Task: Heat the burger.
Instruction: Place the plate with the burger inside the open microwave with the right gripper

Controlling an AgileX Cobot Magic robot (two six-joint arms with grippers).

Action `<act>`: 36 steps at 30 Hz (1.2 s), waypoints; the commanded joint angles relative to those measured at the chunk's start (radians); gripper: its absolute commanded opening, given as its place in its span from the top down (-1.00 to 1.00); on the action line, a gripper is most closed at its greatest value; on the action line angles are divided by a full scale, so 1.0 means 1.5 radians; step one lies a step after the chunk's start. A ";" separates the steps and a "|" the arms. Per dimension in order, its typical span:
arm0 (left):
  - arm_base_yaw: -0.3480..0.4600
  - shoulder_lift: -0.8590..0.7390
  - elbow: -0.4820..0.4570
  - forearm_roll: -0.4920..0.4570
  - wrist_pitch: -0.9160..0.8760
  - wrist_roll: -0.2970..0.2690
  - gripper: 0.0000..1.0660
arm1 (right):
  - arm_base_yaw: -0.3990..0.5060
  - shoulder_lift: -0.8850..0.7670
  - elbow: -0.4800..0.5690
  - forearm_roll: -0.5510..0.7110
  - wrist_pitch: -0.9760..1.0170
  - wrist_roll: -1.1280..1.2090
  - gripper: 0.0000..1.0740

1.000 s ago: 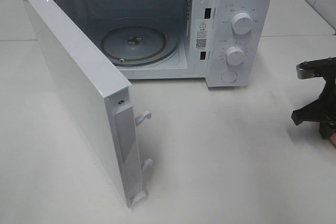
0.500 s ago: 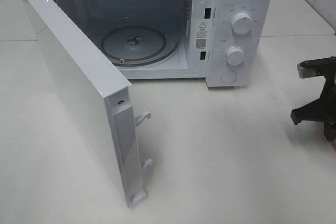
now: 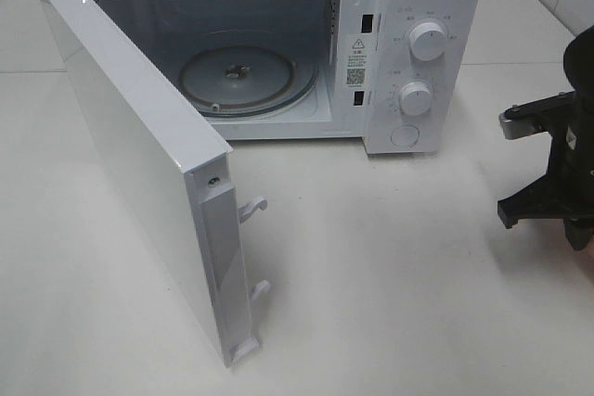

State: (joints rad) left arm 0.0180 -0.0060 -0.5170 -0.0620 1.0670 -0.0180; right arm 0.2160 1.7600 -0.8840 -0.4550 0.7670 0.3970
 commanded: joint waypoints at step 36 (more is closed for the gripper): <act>-0.001 -0.011 0.000 -0.002 0.002 0.000 -0.89 | 0.281 -0.245 0.120 -0.045 0.114 0.010 1.00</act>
State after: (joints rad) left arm 0.0180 -0.0060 -0.5170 -0.0620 1.0670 -0.0180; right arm 0.6060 1.4150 -0.7090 -0.4600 0.9070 0.4150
